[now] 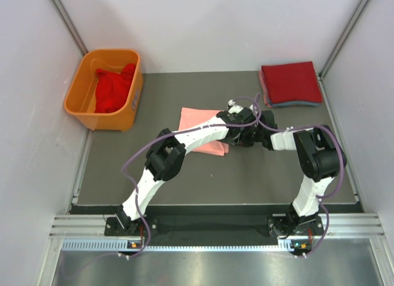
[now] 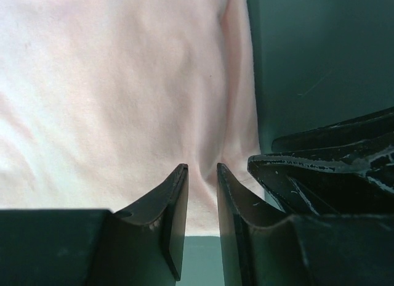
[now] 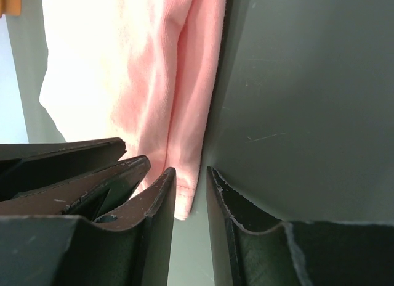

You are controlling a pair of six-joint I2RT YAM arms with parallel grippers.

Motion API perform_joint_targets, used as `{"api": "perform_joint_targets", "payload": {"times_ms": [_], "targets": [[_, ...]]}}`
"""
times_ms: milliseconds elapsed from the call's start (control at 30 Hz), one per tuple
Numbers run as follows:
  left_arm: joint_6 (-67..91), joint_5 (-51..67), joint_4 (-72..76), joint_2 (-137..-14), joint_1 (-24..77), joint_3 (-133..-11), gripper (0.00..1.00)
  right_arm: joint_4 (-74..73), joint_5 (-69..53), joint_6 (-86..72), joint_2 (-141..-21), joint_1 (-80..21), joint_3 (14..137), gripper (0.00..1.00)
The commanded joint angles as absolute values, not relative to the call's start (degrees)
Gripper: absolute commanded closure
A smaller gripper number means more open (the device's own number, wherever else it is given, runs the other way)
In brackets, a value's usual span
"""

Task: Fold and stack the t-shirts
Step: Fold the tshirt

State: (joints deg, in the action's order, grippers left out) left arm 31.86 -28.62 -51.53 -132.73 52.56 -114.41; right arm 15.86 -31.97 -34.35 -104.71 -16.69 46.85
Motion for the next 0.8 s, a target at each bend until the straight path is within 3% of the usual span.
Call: {"api": "perform_joint_targets", "payload": {"times_ms": [0,133,300,500,767], "targets": [[32.08,-30.24,-52.82,-133.24,52.65,-116.63,0.69,15.38,-29.44,-33.05,-105.47,-17.67,45.7,0.72],[31.73,-27.44,-51.51,-134.38,52.65,-116.54,0.71,15.03,-29.18,-33.05,-105.56,-17.49,45.62,0.71],[31.46,-24.44,-49.84,-134.74,52.65,-116.54,1.0,16.08,-29.27,-34.01,-106.26,-18.98,45.62,0.71],[32.43,-23.03,-47.47,-130.7,52.65,-114.61,1.0,18.28,-28.57,-36.03,-107.58,-21.09,45.18,0.73],[33.66,-23.29,-45.35,-126.83,52.65,-111.8,1.0,27.41,-30.49,-40.69,-108.37,-21.45,42.28,0.91]]}}
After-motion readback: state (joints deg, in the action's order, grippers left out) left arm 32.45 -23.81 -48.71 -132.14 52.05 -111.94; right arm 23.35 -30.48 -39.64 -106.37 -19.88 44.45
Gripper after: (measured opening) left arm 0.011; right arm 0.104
